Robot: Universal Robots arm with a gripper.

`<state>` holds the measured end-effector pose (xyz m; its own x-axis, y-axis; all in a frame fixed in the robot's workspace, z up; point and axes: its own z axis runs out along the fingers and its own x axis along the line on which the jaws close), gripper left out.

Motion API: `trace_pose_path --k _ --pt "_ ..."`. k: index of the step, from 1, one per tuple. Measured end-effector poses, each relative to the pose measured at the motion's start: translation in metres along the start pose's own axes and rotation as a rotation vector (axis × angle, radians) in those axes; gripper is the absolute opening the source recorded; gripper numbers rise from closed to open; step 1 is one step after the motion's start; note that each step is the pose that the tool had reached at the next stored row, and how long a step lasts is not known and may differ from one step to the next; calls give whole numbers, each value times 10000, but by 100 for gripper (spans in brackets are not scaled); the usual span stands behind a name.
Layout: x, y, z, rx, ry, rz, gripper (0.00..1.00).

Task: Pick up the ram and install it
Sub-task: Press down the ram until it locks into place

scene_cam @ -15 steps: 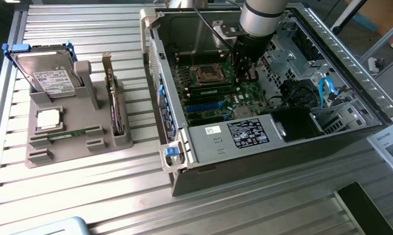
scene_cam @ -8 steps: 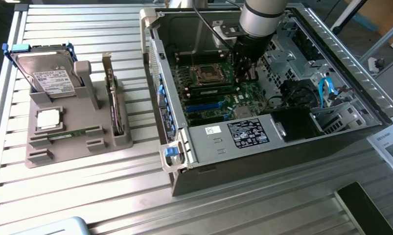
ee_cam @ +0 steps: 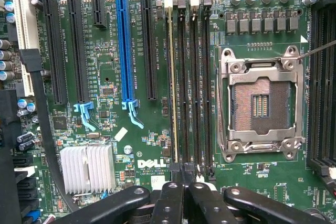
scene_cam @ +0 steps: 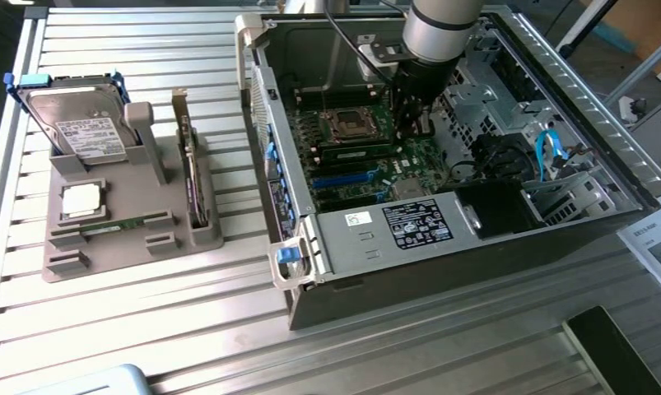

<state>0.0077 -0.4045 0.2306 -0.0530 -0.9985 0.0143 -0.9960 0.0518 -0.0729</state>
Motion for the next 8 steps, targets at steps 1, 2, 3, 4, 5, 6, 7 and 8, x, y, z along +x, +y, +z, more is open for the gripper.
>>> trace_pose_path --k 1,2,3,4,5,6,7,8 --pt "0 0 -1 1 -3 0 11" --pt "-1 -1 -13 2 -10 1 11" --pt "-1 -2 -28 -1 -8 1 11" --pt "0 -4 -58 -5 -1 1 11" --pt "1 -6 -79 -6 0 0 11" --pt "1 -7 -92 -7 1 0 11" --pt "1 -7 -96 -7 4 0 11" --pt "2 -8 -107 -7 9 0 11"
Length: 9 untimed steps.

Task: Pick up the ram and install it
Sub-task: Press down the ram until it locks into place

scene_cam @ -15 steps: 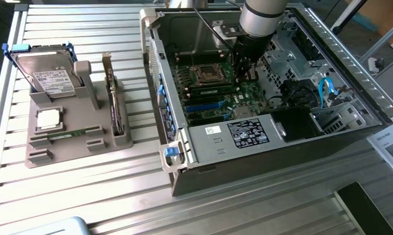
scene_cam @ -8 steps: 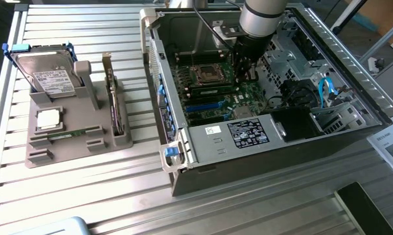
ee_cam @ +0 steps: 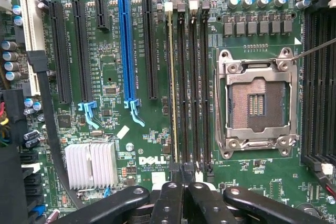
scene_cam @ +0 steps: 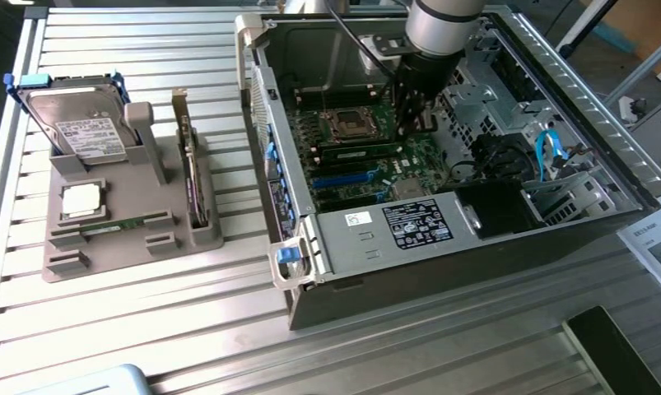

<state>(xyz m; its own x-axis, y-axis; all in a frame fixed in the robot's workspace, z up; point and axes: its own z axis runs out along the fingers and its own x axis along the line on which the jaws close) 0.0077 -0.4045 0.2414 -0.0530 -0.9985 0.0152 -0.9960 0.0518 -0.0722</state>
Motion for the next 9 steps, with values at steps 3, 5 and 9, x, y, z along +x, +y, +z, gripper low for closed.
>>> trace_pose_path --k 3,5,9 --pt "0 -1 -12 1 0 -1 11" --pt "0 -1 -13 0 3 -2 11" --pt "0 1 -13 0 3 -1 11"
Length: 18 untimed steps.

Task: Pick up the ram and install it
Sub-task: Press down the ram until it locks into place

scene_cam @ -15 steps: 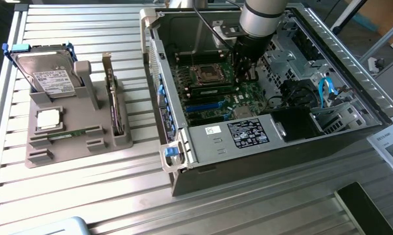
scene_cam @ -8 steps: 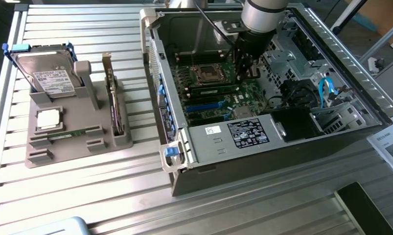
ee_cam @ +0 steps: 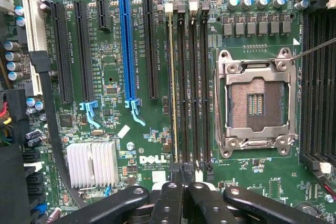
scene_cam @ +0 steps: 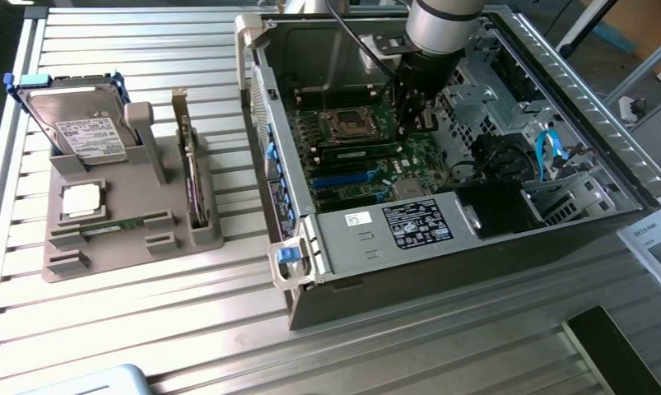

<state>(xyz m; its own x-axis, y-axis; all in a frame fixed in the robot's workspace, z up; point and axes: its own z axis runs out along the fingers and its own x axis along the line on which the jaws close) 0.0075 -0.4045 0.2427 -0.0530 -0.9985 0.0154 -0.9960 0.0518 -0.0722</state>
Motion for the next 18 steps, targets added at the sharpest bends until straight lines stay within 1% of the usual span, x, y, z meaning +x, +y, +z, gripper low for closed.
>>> trace_pose_path --k 2,3,5,6,7,13,14,16,18 --pt "1 23 -1 0 -1 -1 11" --pt "3 64 -4 9 -1 -1 11" --pt "7 136 -10 48 -2 1 11" --pt "8 160 -12 63 -2 1 11" --pt "10 199 -15 90 -3 1 11" --pt "16 297 -21 160 -9 3 11" --pt "17 318 -23 177 -9 2 11" --pt "20 383 -27 235 -12 4 11" --pt "22 418 -30 265 -14 4 11"
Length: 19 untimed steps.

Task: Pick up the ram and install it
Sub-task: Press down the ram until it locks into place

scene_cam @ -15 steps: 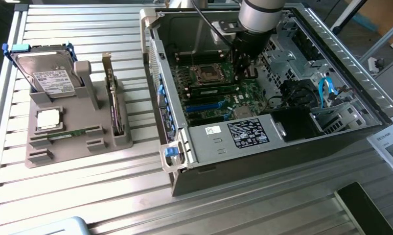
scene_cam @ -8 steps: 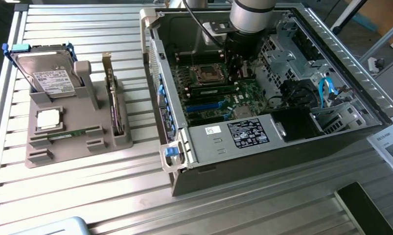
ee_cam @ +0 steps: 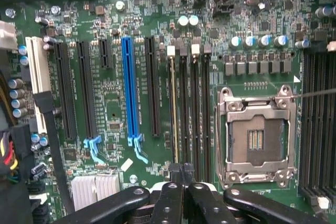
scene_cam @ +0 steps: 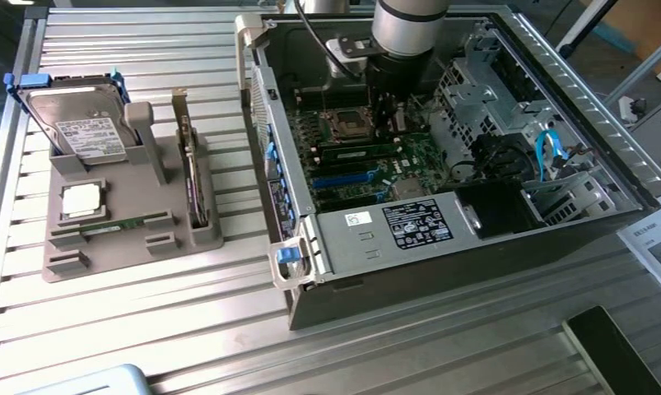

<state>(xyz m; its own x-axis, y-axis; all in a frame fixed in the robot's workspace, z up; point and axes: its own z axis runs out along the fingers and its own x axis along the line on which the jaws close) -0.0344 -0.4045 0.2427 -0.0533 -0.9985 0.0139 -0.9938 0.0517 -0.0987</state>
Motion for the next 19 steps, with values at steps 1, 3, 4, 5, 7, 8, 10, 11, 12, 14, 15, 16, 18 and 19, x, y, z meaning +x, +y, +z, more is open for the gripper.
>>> trace_pose_path --k 1,3,4,5,7,8,10,11,12,14,15,16,18,19 --pt "1 20 -2 17 -1 0 11" --pt "4 74 -8 62 -2 2 11" --pt "5 91 -9 78 -3 2 11" --pt "6 104 -10 91 -4 2 11" --pt "7 134 -13 117 -6 2 11" --pt "8 148 -15 129 -6 2 11" --pt "10 189 -19 161 -8 3 11" --pt "11 205 -21 171 -8 4 11" --pt "11 205 -20 172 -9 3 11" --pt "11 205 -20 172 -8 3 11" --pt "11 197 -19 118 -6 3 11" --pt "10 179 -17 1 -1 2 11" --pt "7 138 -14 -306 16 -6 11" --pt "6 117 -12 -459 24 -8 11"
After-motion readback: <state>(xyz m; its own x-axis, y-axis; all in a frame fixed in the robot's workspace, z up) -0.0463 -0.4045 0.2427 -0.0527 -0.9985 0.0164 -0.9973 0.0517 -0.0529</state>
